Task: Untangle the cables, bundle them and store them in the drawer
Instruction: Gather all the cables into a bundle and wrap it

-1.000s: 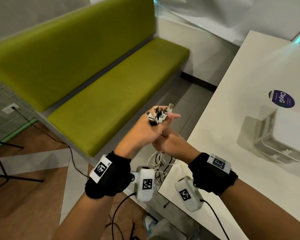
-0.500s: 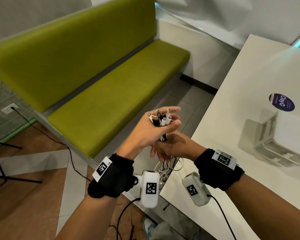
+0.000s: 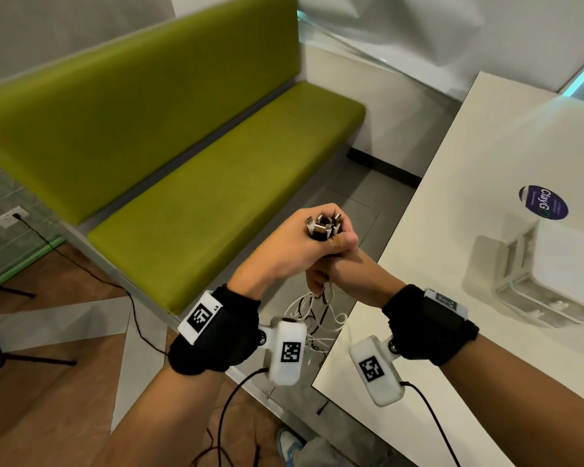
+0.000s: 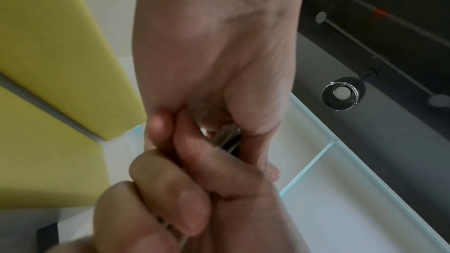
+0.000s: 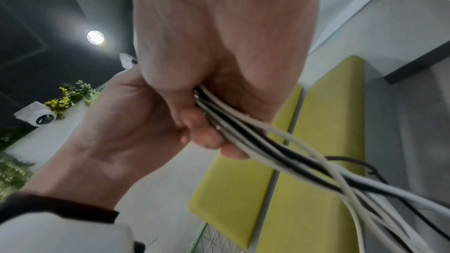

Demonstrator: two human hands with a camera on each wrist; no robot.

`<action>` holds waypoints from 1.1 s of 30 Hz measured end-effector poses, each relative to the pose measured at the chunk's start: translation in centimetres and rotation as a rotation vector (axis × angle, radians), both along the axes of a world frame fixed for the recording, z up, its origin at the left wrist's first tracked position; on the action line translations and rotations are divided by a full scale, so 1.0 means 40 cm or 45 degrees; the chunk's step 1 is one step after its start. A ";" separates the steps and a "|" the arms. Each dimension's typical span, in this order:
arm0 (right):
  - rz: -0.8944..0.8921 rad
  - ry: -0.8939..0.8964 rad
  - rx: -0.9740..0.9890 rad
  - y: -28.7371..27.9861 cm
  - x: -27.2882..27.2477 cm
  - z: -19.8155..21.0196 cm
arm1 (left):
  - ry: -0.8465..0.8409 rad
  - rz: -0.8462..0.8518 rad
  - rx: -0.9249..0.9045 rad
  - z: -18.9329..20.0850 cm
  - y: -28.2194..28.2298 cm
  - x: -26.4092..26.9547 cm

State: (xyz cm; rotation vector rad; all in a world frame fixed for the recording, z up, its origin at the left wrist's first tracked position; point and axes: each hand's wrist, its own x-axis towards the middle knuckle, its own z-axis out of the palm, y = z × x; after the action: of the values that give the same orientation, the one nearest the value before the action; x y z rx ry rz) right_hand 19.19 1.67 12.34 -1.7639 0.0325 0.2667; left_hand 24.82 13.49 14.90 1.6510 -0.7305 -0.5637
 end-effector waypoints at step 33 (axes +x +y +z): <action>-0.407 0.037 0.585 -0.002 0.015 0.050 | 0.111 -0.093 0.163 -0.227 -0.023 -0.055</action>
State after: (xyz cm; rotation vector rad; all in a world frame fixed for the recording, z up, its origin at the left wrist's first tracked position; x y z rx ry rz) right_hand 19.81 1.58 14.33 -1.2749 0.2529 0.0581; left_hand 22.62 12.58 5.81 1.7110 -0.7047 -0.7431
